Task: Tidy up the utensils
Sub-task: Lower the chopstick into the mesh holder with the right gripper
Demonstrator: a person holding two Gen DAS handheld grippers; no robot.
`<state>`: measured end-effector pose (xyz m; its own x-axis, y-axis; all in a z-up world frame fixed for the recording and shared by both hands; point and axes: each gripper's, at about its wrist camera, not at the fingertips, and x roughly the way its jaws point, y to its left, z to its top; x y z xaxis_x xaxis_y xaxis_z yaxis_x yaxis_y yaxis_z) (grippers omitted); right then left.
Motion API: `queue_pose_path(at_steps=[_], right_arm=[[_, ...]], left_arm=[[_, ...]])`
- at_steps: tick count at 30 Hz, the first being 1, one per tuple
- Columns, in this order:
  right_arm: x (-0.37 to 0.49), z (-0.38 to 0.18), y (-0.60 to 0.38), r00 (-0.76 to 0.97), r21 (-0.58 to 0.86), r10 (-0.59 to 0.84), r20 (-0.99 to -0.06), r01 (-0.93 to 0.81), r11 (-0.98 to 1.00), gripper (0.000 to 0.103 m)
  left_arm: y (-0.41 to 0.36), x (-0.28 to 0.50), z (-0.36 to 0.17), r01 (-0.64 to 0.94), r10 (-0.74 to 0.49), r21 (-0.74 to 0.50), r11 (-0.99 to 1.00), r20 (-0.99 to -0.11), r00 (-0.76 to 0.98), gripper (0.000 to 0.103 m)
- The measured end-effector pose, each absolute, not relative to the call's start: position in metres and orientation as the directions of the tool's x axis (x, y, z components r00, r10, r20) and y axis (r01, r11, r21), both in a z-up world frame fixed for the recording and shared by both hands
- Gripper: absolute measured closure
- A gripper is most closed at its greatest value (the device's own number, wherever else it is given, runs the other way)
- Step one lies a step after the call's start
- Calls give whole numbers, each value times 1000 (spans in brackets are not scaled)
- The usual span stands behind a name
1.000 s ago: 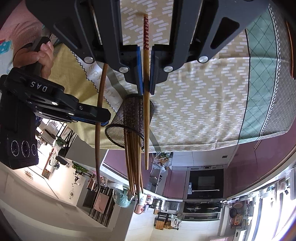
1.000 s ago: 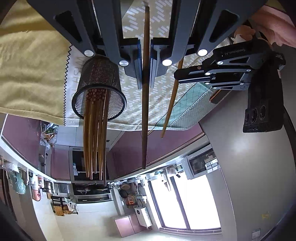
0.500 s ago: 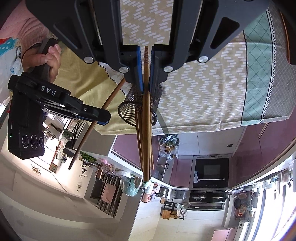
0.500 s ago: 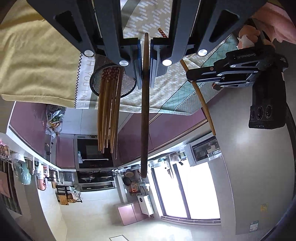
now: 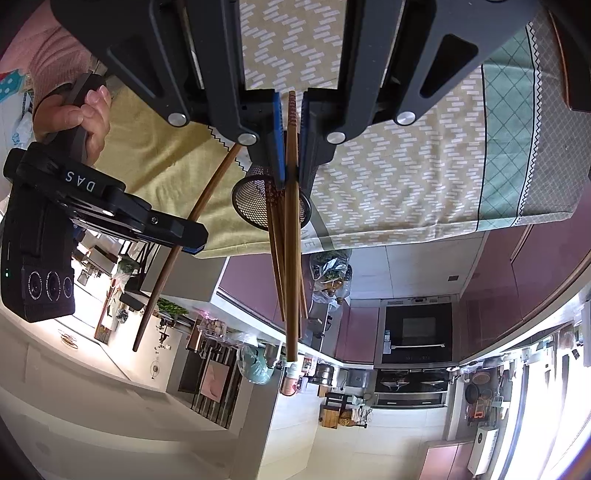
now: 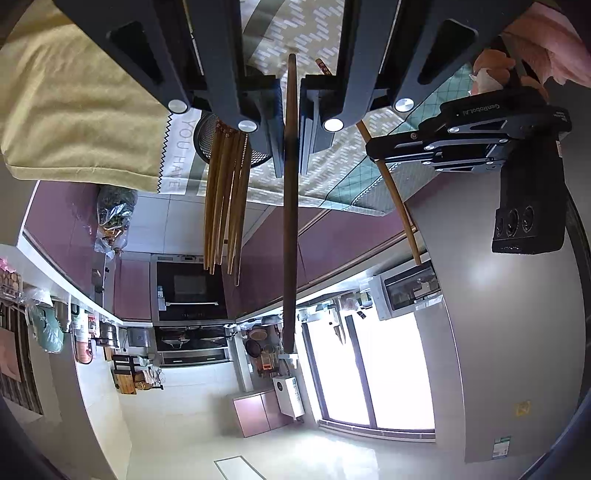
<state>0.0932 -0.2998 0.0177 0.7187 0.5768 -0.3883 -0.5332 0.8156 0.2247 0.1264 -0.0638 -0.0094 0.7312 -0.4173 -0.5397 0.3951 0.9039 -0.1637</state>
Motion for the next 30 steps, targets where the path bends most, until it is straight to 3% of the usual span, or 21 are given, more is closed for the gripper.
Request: queue_pose_path(at_steps=[30], right_arm=[[119, 62, -319, 788, 183, 538, -301, -506, 843, 97]], left_arm=[[-89, 136, 64, 461, -467, -117, 880, -397, 791, 95]])
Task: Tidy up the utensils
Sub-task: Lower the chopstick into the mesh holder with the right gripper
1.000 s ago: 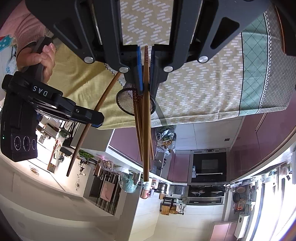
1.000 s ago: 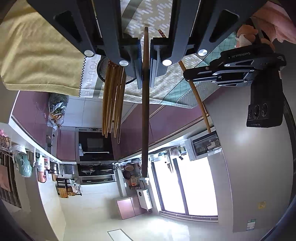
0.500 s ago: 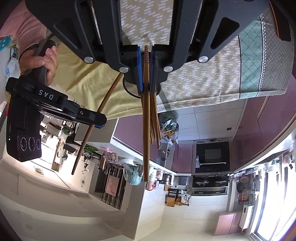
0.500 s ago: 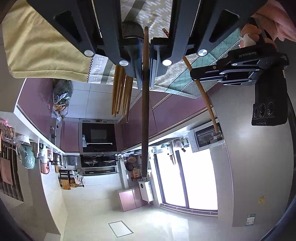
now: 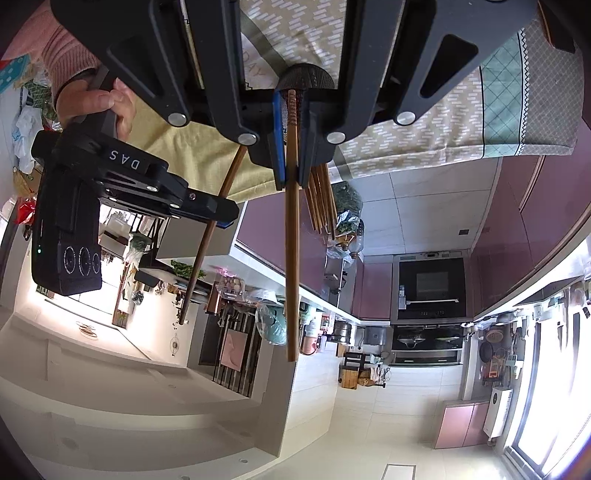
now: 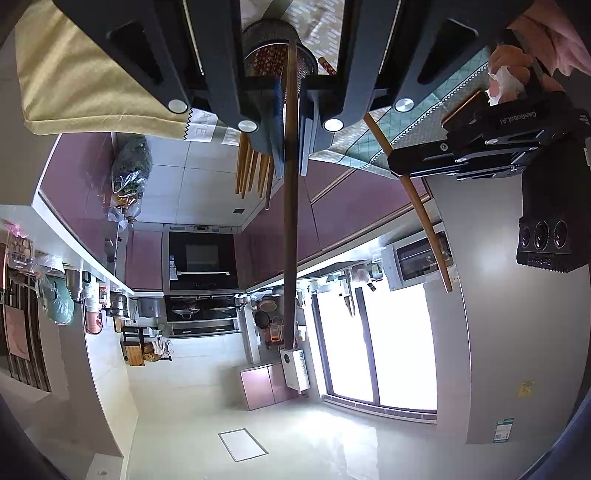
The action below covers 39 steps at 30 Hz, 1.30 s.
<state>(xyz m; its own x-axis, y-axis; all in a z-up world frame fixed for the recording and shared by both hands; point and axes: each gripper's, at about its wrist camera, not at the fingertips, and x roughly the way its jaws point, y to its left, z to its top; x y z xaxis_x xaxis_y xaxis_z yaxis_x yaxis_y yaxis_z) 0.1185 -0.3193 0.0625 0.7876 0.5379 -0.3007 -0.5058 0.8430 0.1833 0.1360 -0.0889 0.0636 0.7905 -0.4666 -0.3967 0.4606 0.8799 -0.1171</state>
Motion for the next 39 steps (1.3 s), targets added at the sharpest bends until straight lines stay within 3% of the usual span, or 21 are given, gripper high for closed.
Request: queue_pose_path(at_steps=[39], right_arm=[[163, 11, -305, 750, 212, 503, -429, -458, 863, 97]], left_arm=[[-117, 183, 13, 449, -408, -67, 891, -554, 726, 95]])
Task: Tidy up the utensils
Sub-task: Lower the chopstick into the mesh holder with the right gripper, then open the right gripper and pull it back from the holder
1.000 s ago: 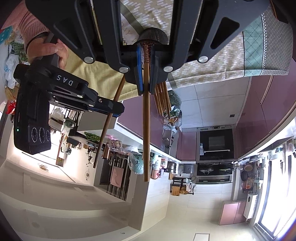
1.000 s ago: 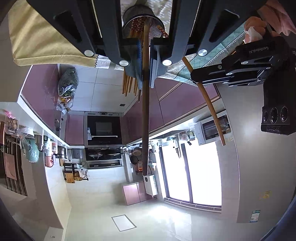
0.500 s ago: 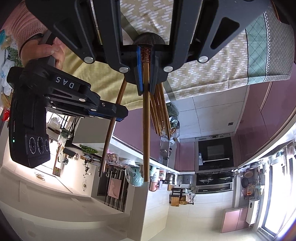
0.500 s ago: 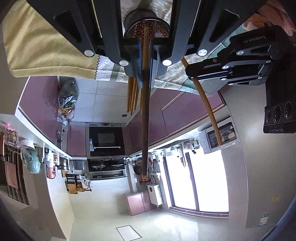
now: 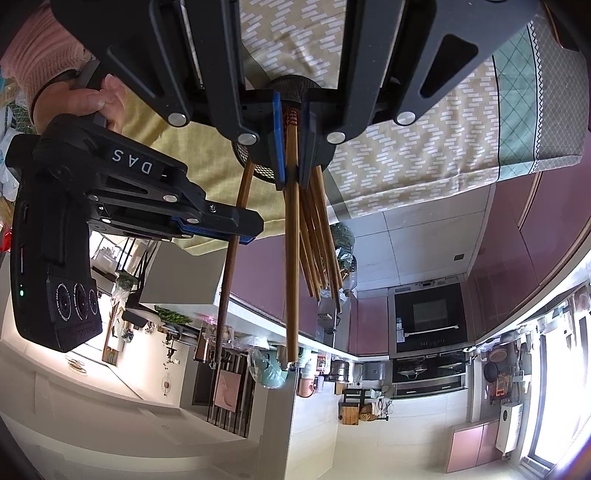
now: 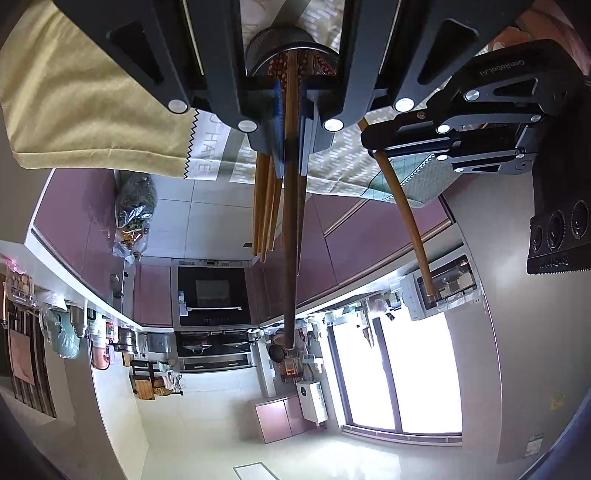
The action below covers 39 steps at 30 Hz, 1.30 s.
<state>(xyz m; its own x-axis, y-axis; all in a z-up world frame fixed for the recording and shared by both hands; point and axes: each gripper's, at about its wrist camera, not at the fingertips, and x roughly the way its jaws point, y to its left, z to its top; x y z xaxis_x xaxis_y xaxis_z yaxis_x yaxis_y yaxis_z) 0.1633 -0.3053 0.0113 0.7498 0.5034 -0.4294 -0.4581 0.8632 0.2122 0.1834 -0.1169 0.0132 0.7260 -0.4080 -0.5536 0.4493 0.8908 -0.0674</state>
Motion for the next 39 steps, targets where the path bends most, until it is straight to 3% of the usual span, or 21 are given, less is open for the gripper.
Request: queue_pose_path(at_steps=[39], right_arm=[[195, -10, -293, 706, 262, 504, -498, -431, 863, 96]], left_arm=[[-129, 231, -18, 416, -370, -81, 906, -630, 683, 95]])
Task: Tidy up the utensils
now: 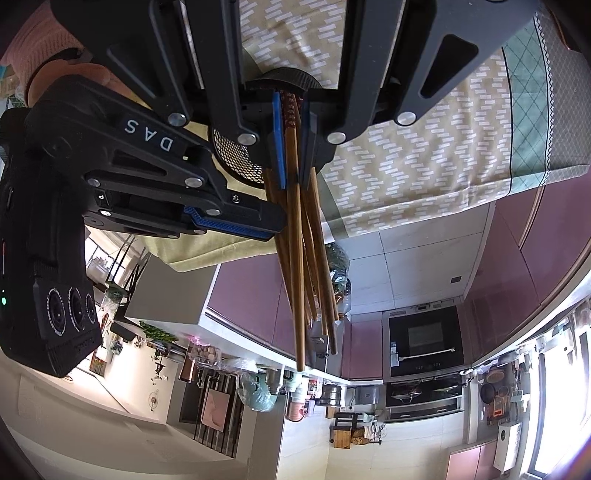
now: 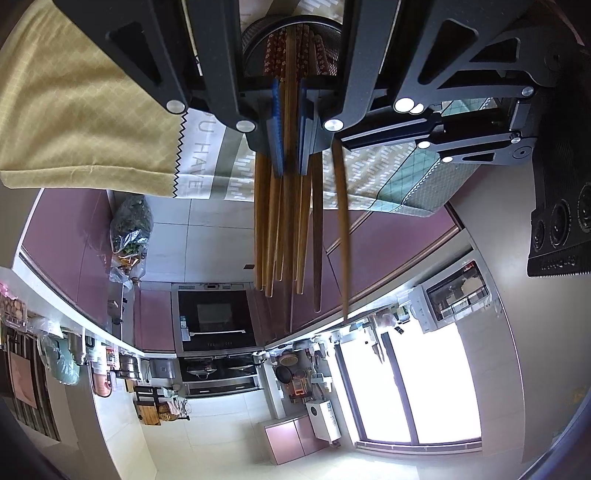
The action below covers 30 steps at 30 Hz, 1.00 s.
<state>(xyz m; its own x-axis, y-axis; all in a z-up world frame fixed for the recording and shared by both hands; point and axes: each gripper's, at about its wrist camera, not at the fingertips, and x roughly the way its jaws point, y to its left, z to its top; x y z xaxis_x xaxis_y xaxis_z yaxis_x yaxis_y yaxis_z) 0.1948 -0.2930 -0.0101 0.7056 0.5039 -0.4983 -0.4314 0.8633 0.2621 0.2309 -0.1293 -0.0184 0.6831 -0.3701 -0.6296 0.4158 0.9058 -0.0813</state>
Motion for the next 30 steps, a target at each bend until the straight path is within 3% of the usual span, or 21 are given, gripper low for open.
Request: queue_pose_path(at_steps=[7, 10, 15, 17, 20, 23, 25, 27, 30], right_arm=[[188, -14, -294, 697, 266, 510, -505, -436, 860, 95], [184, -15, -294, 693, 268, 514, -506, -440, 857, 94], [171, -16, -296, 697, 268, 522, -492, -450, 852, 78], [165, -15, -296, 704, 267, 521, -482, -448, 853, 66], [155, -12, -298, 716, 262, 518, -468, -447, 855, 57], [143, -9, -299, 735, 254, 511, -445, -443, 860, 44], [137, -9, -300, 736, 262, 518, -435, -447, 855, 39], [132, -11, -301, 737, 275, 524, -427, -447, 851, 33], [121, -14, -298, 755, 263, 508, -416, -435, 861, 22]], left_arm=[[-122, 228, -28, 411, -379, -104, 906, -632, 676, 94], [-116, 223, -29, 399, -371, -102, 911, -623, 689, 87], [-107, 207, -29, 375, -343, -74, 924, -592, 729, 71], [-102, 201, -28, 361, -332, -69, 930, -580, 744, 64], [-92, 191, -25, 335, -307, -55, 941, -558, 771, 54], [-82, 179, -23, 301, -273, -36, 953, -531, 802, 37], [-73, 171, -22, 272, -249, -30, 962, -512, 822, 21], [-64, 162, -21, 244, -227, -29, 969, -490, 842, 11], [-51, 148, -20, 202, -186, -14, 979, -460, 868, 6]])
